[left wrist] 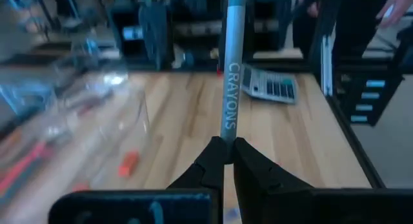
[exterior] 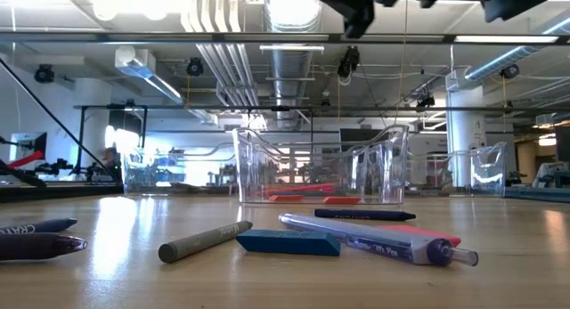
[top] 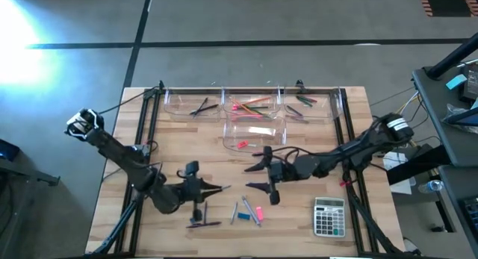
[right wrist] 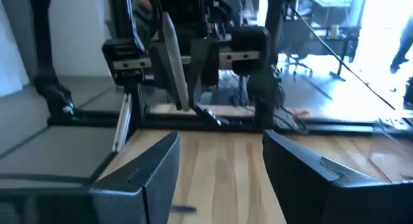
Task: Sort crayons/erasers/pens/pencils in bins
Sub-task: Put the gray crayon into the top right transparent bin
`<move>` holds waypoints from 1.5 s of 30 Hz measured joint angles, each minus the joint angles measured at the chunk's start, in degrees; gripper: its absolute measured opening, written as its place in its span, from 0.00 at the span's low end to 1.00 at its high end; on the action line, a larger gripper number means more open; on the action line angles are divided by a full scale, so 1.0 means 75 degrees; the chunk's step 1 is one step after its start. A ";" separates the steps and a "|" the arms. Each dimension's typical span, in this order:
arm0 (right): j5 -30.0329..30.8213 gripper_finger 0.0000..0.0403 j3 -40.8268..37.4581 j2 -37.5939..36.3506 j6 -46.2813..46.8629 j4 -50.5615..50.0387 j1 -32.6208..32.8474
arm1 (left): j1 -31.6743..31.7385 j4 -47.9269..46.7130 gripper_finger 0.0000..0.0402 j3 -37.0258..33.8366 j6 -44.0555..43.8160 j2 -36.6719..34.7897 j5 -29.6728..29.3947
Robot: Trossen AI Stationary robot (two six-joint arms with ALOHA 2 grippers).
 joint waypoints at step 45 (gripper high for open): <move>-0.0434 0.04 0.1631 0.1074 -0.0122 0.0282 -0.0089 | 0.0884 0.1321 0.02 -0.0003 0.0597 0.0036 0.1256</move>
